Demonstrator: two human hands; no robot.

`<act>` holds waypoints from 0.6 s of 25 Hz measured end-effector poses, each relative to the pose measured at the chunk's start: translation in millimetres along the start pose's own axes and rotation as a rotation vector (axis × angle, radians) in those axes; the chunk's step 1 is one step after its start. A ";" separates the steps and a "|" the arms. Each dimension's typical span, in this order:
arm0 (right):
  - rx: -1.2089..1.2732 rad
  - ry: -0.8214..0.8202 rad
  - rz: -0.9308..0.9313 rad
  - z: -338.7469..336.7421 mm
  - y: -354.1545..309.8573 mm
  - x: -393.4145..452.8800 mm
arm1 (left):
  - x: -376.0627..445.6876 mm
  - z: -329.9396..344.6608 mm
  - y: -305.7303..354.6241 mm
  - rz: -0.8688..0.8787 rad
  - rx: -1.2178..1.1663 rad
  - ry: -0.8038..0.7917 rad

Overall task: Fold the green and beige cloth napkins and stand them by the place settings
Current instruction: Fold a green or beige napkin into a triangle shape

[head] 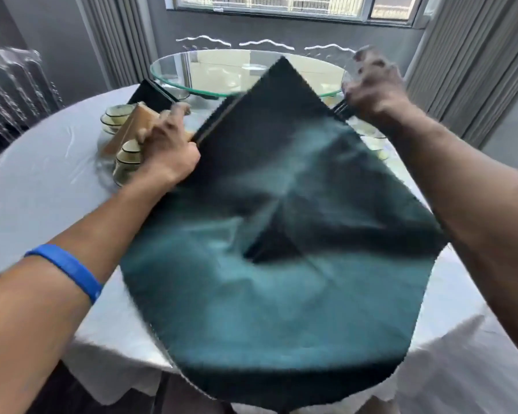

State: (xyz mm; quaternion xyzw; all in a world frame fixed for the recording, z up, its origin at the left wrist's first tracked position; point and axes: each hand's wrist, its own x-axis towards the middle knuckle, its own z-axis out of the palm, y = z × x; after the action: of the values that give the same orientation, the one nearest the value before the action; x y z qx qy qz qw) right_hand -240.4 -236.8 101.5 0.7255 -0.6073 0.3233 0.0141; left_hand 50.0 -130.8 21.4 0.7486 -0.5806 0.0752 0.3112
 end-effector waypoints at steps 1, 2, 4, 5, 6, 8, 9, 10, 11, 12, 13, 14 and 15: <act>-0.002 0.006 -0.025 7.8 -4.0 -9.1 | -5.6 9.0 -1.6 0.054 0.001 -0.047; -0.017 0.020 -0.078 17.9 -5.1 -27.3 | -18.6 17.3 -2.9 0.135 -0.037 -0.078; 0.025 0.037 -0.192 41.6 -3.2 -83.8 | -64.5 25.6 -2.8 0.293 -0.187 -0.120; 0.081 0.037 -0.232 53.1 -1.2 -117.6 | -92.7 26.0 -3.5 0.370 -0.265 -0.177; 0.139 0.029 -0.268 61.9 1.6 -152.8 | -123.0 24.4 -5.3 0.456 -0.327 -0.254; 0.244 -0.043 -0.336 70.7 10.6 -219.1 | -176.9 17.9 -14.9 0.617 -0.384 -0.418; 0.280 -0.124 -0.373 72.9 16.5 -249.5 | -199.4 16.3 -25.5 0.677 -0.385 -0.482; 0.283 -0.227 -0.406 73.7 23.4 -275.6 | -217.0 15.6 -38.2 0.707 -0.373 -0.531; 0.223 -0.330 -0.441 74.0 31.2 -296.0 | -230.0 14.3 -51.3 0.710 -0.346 -0.566; 0.103 -0.401 -0.475 74.1 39.6 -309.8 | -238.4 13.0 -62.9 0.701 -0.305 -0.587; -0.022 -0.435 -0.492 73.6 48.3 -319.6 | -242.8 12.0 -71.3 0.701 -0.255 -0.603; -0.116 -0.462 -0.480 72.2 55.0 -324.6 | -243.6 11.0 -76.6 0.707 -0.201 -0.620; -0.169 -0.493 -0.451 70.1 59.5 -327.2 | -242.6 8.7 -79.3 0.709 -0.151 -0.642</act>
State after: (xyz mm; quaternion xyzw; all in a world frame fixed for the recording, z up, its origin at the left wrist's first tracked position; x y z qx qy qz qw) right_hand -279.2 4.1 -135.2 0.8941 -0.4415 0.0754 -0.0021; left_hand 44.2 74.4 -130.5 0.4652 -0.8706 -0.1006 0.1249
